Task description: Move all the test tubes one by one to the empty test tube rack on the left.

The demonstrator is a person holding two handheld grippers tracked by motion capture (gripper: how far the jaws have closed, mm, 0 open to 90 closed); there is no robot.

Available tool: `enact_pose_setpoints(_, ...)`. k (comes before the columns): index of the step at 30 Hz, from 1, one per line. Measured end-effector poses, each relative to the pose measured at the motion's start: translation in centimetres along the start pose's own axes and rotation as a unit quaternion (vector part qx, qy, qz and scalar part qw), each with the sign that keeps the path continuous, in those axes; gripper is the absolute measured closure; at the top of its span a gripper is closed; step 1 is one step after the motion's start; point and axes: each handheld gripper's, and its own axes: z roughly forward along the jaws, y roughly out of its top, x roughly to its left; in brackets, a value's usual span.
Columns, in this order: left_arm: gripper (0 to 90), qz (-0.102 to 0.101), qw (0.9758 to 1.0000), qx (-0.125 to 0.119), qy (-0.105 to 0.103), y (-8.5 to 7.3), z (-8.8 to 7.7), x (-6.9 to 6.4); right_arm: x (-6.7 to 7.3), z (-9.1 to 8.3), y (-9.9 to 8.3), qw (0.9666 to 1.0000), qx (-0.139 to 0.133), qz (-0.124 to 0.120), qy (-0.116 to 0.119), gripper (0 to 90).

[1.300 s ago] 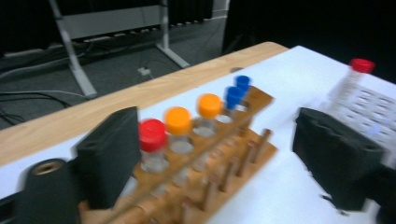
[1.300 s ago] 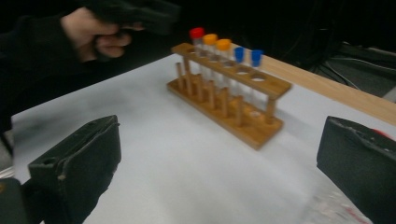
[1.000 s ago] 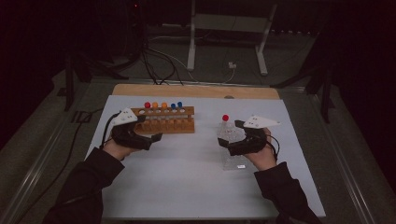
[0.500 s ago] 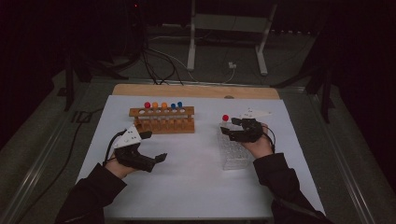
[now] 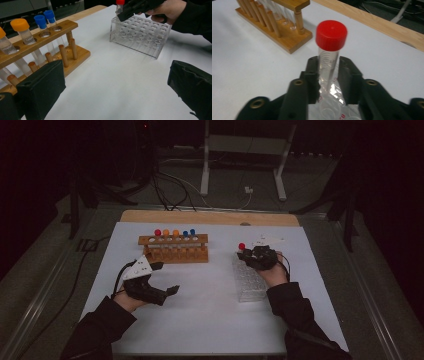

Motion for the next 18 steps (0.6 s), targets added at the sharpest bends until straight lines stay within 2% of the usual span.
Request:
enact_pose_setpoints(4, 2.2, -0.006, 1.0, -0.001, -0.003, 0.0, 0.0, 0.1, 0.3, 0.0, 0.2, 1.0, 0.005, -0.007, -0.004, 75.0)
enact_pose_setpoints(6, 2.4, -0.007, 1.0, 0.005, 0.004, -0.1, 0.1, 0.1, 0.3, -0.3, 0.3, 1.0, -0.001, -0.006, -0.005, 75.1)
enact_pose_setpoints(18, 2.4, -0.011, 0.9999, 0.002, -0.007, 0.0, -0.1, 0.3, 0.6, -3.2, 2.9, 0.9993, -0.03, -0.019, -0.012, 75.1)
